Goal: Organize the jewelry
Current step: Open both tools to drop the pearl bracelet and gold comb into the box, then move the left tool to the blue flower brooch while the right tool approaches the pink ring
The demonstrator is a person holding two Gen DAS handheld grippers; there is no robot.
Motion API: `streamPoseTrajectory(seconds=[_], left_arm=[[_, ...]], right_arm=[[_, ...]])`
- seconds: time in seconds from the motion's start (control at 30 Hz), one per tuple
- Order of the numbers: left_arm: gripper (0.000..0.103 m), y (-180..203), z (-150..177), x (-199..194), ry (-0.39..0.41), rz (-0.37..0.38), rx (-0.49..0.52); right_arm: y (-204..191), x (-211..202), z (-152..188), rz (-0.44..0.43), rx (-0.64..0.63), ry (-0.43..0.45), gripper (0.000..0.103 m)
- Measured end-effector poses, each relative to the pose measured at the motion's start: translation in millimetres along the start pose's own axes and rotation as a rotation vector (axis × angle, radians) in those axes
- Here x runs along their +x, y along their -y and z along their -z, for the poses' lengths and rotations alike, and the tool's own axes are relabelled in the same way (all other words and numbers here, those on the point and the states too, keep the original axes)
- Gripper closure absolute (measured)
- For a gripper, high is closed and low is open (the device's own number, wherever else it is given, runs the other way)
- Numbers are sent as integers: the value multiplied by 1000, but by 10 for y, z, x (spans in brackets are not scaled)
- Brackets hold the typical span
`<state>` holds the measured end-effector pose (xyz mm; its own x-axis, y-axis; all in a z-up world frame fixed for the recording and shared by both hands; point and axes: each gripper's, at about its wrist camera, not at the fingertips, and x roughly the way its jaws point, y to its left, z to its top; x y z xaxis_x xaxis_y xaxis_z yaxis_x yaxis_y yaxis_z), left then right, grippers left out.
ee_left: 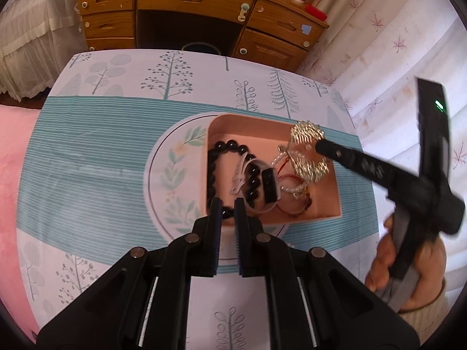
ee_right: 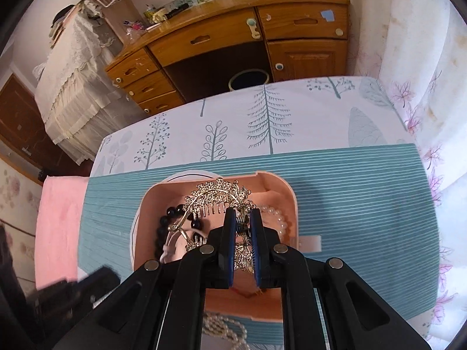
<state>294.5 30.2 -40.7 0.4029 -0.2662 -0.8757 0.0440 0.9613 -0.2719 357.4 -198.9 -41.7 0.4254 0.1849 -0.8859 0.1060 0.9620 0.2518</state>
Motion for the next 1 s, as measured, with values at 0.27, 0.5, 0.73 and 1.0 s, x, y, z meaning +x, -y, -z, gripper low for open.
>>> streamPoseTrajectory(seconds=[0.27,0.5,0.73,1.0], left_arm=[[97,-69,187,-4,-11,-12,18],[97,-87,310,-9,-21,-17,25],[97,44,509,-26,-54,-19,75],[97,308,773,-126,-89,8,147]], right_arm=[[53,311,-50,29,18,-50,88],[90,95,63,20,-2,-13,84],[156,-368,491,-15,-82,-18,83],[384,-910,1167,-30,-130,-9,67]])
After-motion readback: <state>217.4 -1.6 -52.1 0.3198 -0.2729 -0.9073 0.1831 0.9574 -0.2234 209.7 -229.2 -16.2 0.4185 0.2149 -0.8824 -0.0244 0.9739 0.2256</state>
